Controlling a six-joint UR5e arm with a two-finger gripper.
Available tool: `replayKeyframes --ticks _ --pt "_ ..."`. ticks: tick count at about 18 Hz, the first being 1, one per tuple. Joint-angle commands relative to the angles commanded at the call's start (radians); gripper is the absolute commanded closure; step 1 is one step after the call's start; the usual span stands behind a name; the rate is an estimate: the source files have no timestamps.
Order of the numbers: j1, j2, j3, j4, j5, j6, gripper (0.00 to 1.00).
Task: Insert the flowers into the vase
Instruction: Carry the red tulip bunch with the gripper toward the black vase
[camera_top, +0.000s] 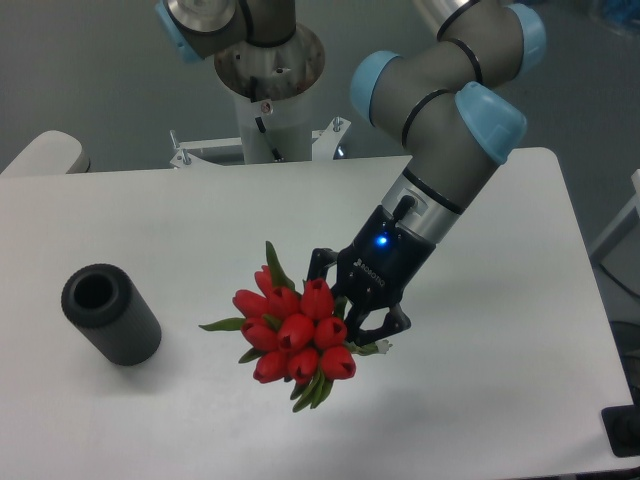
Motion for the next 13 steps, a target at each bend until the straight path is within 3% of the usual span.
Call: replayKeyframes --ticks 9,13 --pt "-0.006 0.002 -0.015 0.026 -0.051 -0.032 0.69" --pt "-0.031 0.002 -0.020 0.104 -0.061 -0.144 0.69"
